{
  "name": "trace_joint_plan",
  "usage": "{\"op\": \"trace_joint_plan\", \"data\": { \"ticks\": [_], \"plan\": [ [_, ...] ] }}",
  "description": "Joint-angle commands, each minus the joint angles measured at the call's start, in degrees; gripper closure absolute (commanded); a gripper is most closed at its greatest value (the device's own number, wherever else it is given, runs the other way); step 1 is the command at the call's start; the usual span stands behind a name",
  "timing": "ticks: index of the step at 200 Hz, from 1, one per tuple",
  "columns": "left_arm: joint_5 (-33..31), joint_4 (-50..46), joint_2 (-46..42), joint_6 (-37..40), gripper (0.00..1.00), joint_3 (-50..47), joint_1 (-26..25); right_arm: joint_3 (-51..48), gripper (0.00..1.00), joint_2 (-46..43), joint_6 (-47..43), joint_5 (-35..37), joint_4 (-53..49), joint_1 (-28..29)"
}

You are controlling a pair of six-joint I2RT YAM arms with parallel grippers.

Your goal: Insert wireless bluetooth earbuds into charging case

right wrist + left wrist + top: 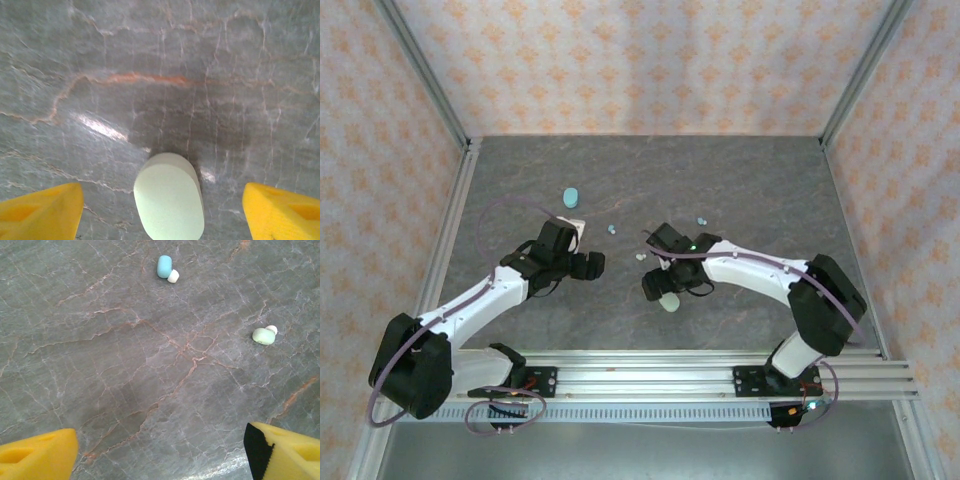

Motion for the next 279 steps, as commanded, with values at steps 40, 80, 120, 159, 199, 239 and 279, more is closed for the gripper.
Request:
{"op": "trace_joint_plan", "data": {
  "ticks": [40,80,120,159,199,239,279],
  "plan": [
    [-1.54,-2.75,1.25,0.1,0.0,1.84,-0.65,-2.29,0.16,2.78,3.09,0.97,-0.52,1.14],
    [-4.2,-1.66,-1.67,-0.81,0.0,0.4,-0.64,-4.75,0.17,3.76,2.15,1.41,0.12,1.36],
    [-5.49,-1.14,-3.29,-0.69,0.0,-0.07,-0.65,-6.31,0.28,3.72,1.96,1.36,0.48,1.44],
    [-5.11,-0.6,-3.62,-0.04,0.0,-0.16,-0.65,-5.73,0.53,3.0,0.42,2.26,0.51,1.45],
    [-0.9,-1.08,-5.59,5.09,0.01,-0.11,-0.65,-5.3,0.66,0.72,-4.4,-0.44,0.36,1.46],
    [8.38,0.38,-11.51,14.05,0.05,0.02,-0.53,-0.8,0.69,-3.52,-13.5,-4.29,-4.86,1.4],
    [20.5,0.59,-17.35,22.93,0.06,2.04,-0.42,11.53,0.76,-4.13,-27.13,-8.66,-18.56,1.3]
  ]
}}
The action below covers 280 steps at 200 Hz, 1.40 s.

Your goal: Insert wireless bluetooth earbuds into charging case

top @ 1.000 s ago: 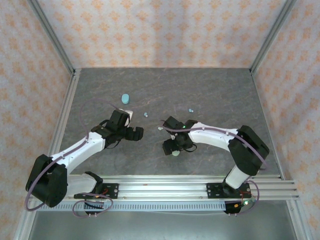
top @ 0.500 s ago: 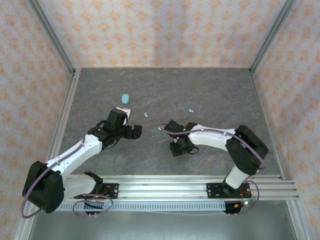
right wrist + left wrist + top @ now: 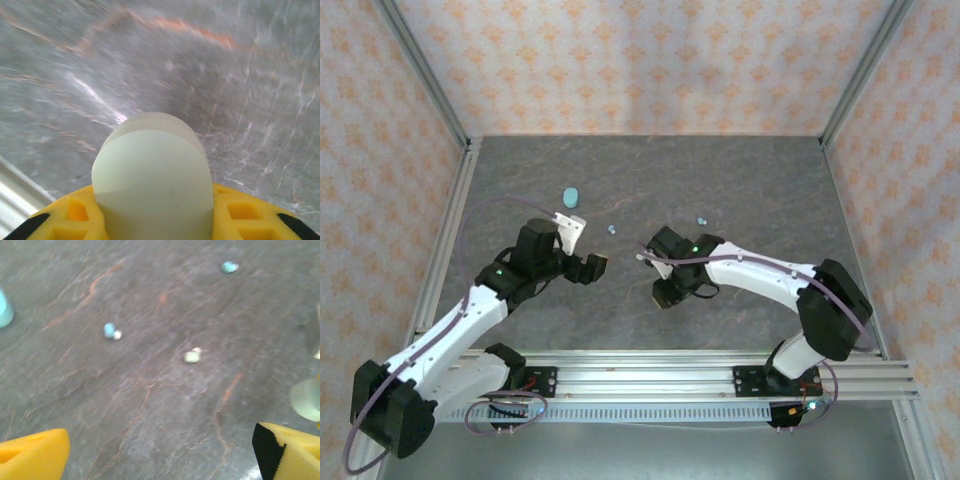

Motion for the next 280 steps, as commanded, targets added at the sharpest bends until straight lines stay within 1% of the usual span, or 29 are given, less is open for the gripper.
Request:
{"op": "trace_joint_plan", "data": {
  "ticks": [1,10,24,31,51,76,87,101,119,130,155,184,196,222,242,252,263,270,280],
  "plan": [
    [10.71,1.09,-2.8,8.83,0.06,1.82,-0.44,8.31,0.76,-1.59,-11.97,-4.05,-11.24,0.13],
    [14.04,0.26,-3.52,11.07,0.06,2.71,-0.38,11.37,0.77,-1.2,-14.59,-5.54,-14.56,0.03],
    [21.48,-1.05,-4.68,15.33,0.05,3.63,-0.34,15.18,0.76,-1.04,-18.09,-6.67,-17.9,-0.06],
    [23.88,-1.18,-5.22,16.5,0.05,3.72,-0.34,16.81,0.77,-0.98,-19.76,-7.31,-19.22,-0.16],
    [27.89,-4.39,-5.38,19.77,0.05,5.41,-0.31,20.74,0.78,-1.0,-23.57,-7.67,-22.02,-0.31],
    [32.2,-8.36,-2.88,22.76,0.07,7.9,-0.36,24.8,0.79,-1.19,-26.21,-6.93,-24.05,-0.32],
    [34.88,-8.59,-1.08,23.45,0.09,8.74,-0.3,25.98,0.79,-1.39,-27.2,-6.97,-24.51,-0.34],
    [38.6,-8.53,1.46,23.97,0.16,10.2,-0.35,27.12,0.79,-1.8,-29.04,-7.77,-25.06,-0.32],
    [42.84,-8.52,4.94,24.43,0.28,12.58,-0.36,28.25,0.79,-2.69,-30.5,-9.07,-25.24,-0.32],
    [44.68,-9.43,6.51,25.1,0.31,13.92,-0.33,28.87,0.79,-3.16,-31.11,-9.97,-25.16,-0.32],
    [45.66,-11.74,7.22,27.29,0.31,15.75,-0.38,29.77,0.79,-3.85,-32.02,-11.27,-24.71,-0.32],
    [45.33,-9.44,6.04,27.1,0.3,15.32,-0.4,31.1,0.79,-3.78,-31.99,-13.45,-24.33,-0.32],
    [45.28,-7.27,5.99,25.8,0.3,14.93,-0.4,31.36,0.79,-3.83,-31.8,-14.59,-24.02,-0.33],
    [45.46,1.67,6.08,20.12,0.3,13.61,-0.98,32.16,0.79,-3.92,-31.96,-17.21,-24.26,-0.33],
    [44.73,1.01,6.25,20.35,0.31,14.57,-1.91,32.8,0.79,-4.19,-32.89,-17.8,-25.07,-0.34],
    [43.68,-2.01,5.83,22.07,0.31,15.17,-2.34,32.22,0.79,-4.56,-33.17,-17.64,-24.56,-0.37],
    [40.78,-5.04,3.96,23.64,0.3,14.99,-2.66,30.7,0.79,-5.34,-32.89,-17.12,-23.32,-0.32],
    [39.06,-4.2,1.79,22.86,0.29,13.42,-2.62,29.95,0.79,-5.89,-32.85,-17.01,-22.94,-0.32],
    [37.32,-0.33,-1.68,21.62,0.26,9.93,-2.64,28.69,0.79,-6.87,-32.64,-16.63,-21.87,-0.41]
  ]
}}
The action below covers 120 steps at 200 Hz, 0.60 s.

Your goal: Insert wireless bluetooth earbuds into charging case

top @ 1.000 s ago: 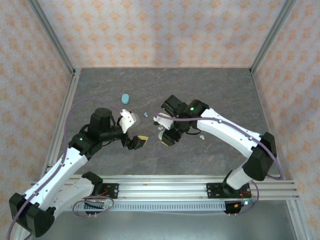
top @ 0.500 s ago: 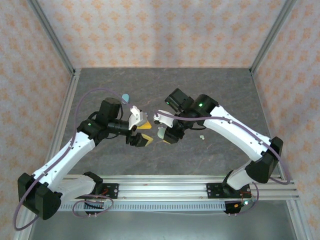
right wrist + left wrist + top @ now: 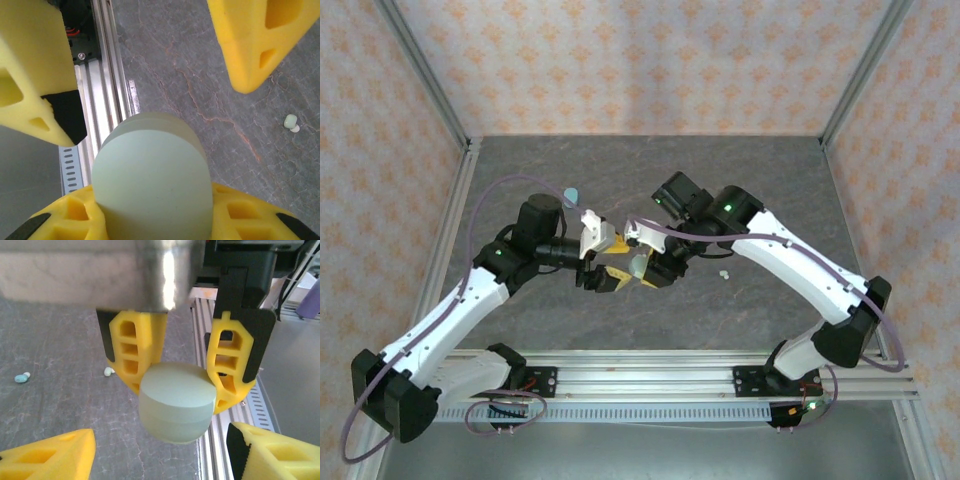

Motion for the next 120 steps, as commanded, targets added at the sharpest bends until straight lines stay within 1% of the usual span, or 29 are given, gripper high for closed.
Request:
{"op": "trace_joint_plan", "data": {
  "ticks": [1,11,18,38,59,99,120],
  "plan": [
    [-4.74,3.1,-7.14,-0.9,0.25,-3.89,-0.4,-2.0,0.79,-3.63,-1.05,-0.54,1.6,-0.3],
    [-6.18,7.53,-9.06,-2.94,0.23,-6.84,-0.39,-3.61,0.79,-4.79,-1.07,-0.26,3.24,-0.3],
    [-6.32,8.53,-9.11,-3.85,0.22,-7.31,-0.42,-4.49,0.8,-5.48,-0.99,-0.44,4.29,-0.25],
    [-3.76,6.33,-5.73,-3.73,0.24,-4.86,-0.4,-5.64,0.79,-6.02,-0.55,-1.96,5.95,-0.29],
    [-0.46,7.38,-2.77,-4.26,0.26,-3.68,-0.42,-5.56,0.79,-5.59,-0.7,-3.13,6.16,-0.29],
    [1.28,5.77,0.1,-3.18,0.26,-0.83,-0.67,-5.56,0.79,-5.76,-1.51,-5.0,6.16,-0.22],
    [2.33,5.34,1.11,-3.39,0.27,0.31,-1.12,-5.65,0.79,-5.83,-2.48,-4.58,5.86,-0.26]
  ]
}}
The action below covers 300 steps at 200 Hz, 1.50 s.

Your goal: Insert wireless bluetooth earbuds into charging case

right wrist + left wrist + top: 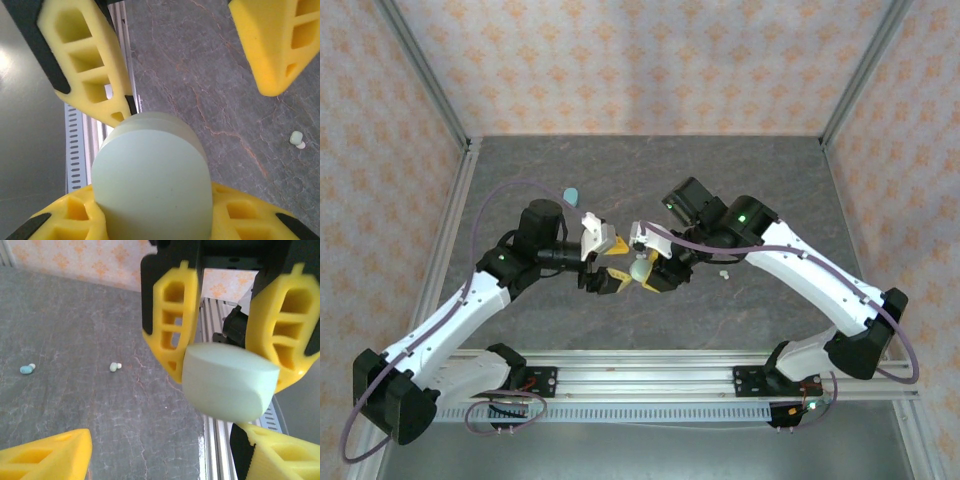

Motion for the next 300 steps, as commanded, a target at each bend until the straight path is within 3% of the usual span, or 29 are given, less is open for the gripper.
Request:
{"op": "trace_joint_plan", "data": {
  "ticks": [1,67,201,300],
  "plan": [
    [3.16,0.22,0.53,-0.17,0.27,3.29,-0.79,-0.29,0.79,-0.86,-2.13,-1.33,0.85,-0.23],
    [5.55,-6.7,2.94,3.53,0.27,8.07,-2.55,0.4,0.79,0.39,-4.7,-0.53,0.01,-0.22],
    [7.4,-7.71,2.85,2.87,0.22,10.05,-4.57,-0.01,0.81,-0.38,-4.77,-1.14,1.59,-1.09],
    [6.42,-8.15,5.82,3.74,0.34,10.3,-4.57,-1.21,0.81,-1.6,-4.9,-2.46,2.18,-1.49]
  ]
}}
